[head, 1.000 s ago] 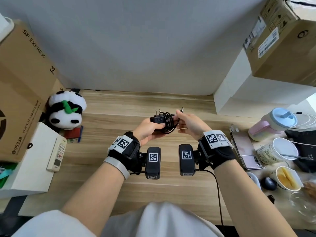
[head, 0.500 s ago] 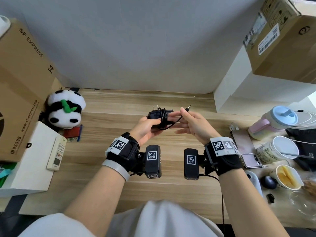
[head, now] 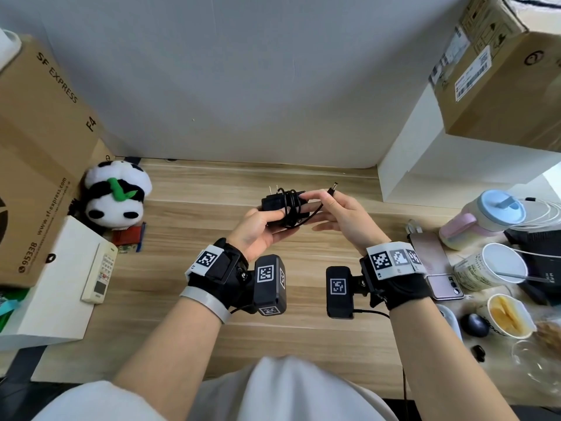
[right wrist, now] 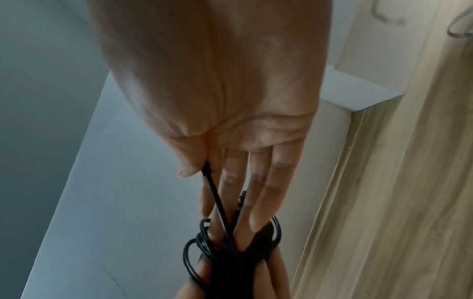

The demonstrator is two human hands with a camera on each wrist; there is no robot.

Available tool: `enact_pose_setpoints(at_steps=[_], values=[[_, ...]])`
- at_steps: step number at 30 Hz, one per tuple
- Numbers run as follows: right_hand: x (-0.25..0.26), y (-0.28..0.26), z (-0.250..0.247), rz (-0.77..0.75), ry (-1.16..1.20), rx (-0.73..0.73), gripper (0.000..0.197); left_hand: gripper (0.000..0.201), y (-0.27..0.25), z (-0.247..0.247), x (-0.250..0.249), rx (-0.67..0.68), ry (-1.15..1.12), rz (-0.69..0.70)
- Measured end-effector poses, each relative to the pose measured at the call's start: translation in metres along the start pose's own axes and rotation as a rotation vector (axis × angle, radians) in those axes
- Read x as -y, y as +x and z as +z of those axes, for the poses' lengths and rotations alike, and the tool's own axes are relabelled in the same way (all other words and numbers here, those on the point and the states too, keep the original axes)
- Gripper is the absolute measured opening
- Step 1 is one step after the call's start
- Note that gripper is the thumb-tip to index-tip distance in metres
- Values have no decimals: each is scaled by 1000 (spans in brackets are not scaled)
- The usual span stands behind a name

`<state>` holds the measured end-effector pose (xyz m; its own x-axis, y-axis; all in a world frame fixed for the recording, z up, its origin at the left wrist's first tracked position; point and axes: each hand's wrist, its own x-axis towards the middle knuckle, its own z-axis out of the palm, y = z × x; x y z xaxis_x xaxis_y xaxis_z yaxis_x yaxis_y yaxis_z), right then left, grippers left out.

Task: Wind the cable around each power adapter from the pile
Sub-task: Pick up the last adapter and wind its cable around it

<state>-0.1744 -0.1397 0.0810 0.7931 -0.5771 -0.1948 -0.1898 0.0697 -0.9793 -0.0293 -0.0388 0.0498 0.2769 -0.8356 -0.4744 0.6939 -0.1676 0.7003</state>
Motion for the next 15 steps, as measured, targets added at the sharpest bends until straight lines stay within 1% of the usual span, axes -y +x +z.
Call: enact_pose_setpoints(at_steps=[4, 5, 8, 11, 13, 15], values=[[1, -1, -1, -37, 81, -135, 34, 30, 0, -3, 0, -55, -71, 19], [2, -1, -1, -27, 103, -143, 34, 32, 1, -4, 0, -75, -83, 21], [1, -3, 0, 25, 137, -77, 35, 34, 0, -7, 1, -94, -94, 26], [-4, 1, 1, 40, 85, -80, 36, 33, -1, -8, 3, -78, -80, 38], [-8, 6, 2, 24, 12, -109, 40, 30, -3, -9, 4, -44, -89, 33], [-9, 9, 5, 15, -67, -114, 39, 25, -4, -9, 3, -20, -90, 23]])
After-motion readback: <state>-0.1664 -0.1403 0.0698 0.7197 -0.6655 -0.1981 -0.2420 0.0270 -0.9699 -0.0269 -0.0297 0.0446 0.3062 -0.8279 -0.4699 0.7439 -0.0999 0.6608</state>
